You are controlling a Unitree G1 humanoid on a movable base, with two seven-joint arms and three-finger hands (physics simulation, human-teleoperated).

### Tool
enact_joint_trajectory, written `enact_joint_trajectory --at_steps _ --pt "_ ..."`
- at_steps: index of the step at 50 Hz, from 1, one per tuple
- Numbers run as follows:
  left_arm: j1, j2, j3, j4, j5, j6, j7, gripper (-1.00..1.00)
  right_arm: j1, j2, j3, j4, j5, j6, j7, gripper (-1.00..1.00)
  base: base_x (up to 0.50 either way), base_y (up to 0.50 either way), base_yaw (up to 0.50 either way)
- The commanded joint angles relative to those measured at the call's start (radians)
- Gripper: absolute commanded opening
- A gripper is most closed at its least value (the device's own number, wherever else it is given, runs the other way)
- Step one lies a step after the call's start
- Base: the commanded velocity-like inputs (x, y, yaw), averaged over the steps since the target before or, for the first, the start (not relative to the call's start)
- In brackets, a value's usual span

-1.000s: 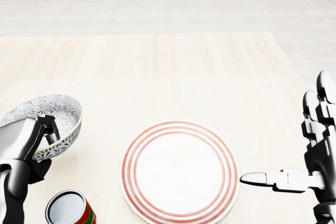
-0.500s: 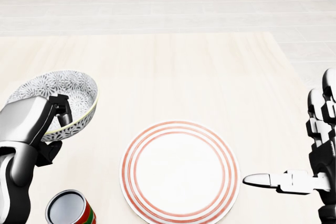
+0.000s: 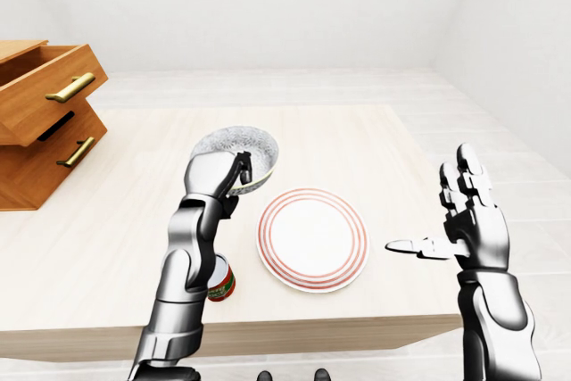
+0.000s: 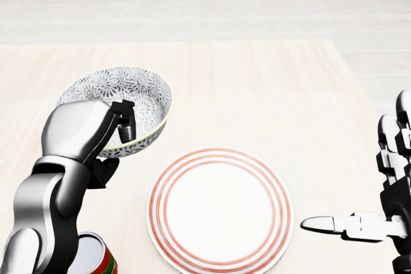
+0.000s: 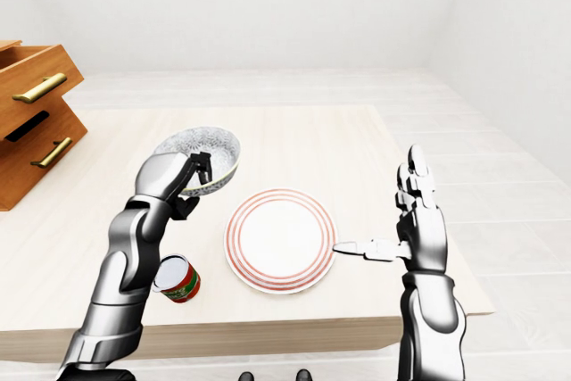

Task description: Put the bowl on the plate.

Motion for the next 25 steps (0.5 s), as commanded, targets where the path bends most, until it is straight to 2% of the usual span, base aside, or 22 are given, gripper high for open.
enact_joint_trajectory --at_steps 1,17,25 --pt "-0.011 -0.053 -0.038 -0.050 0.033 0.000 -0.001 -1.00 0.013 0.005 -0.029 -0.020 0.033 0.000 0.012 1.00 0.00 0.00 0.00" --pt "0.016 -0.116 -0.094 -0.115 0.081 0.000 -0.030 -1.00 0.033 0.015 -0.042 -0.036 0.032 0.000 0.029 1.00 0.00 0.00 0.00" --pt "0.034 -0.132 -0.115 -0.127 0.104 0.000 -0.037 -1.00 0.039 0.018 -0.043 -0.029 0.024 0.000 0.035 1.00 0.00 0.00 0.00"
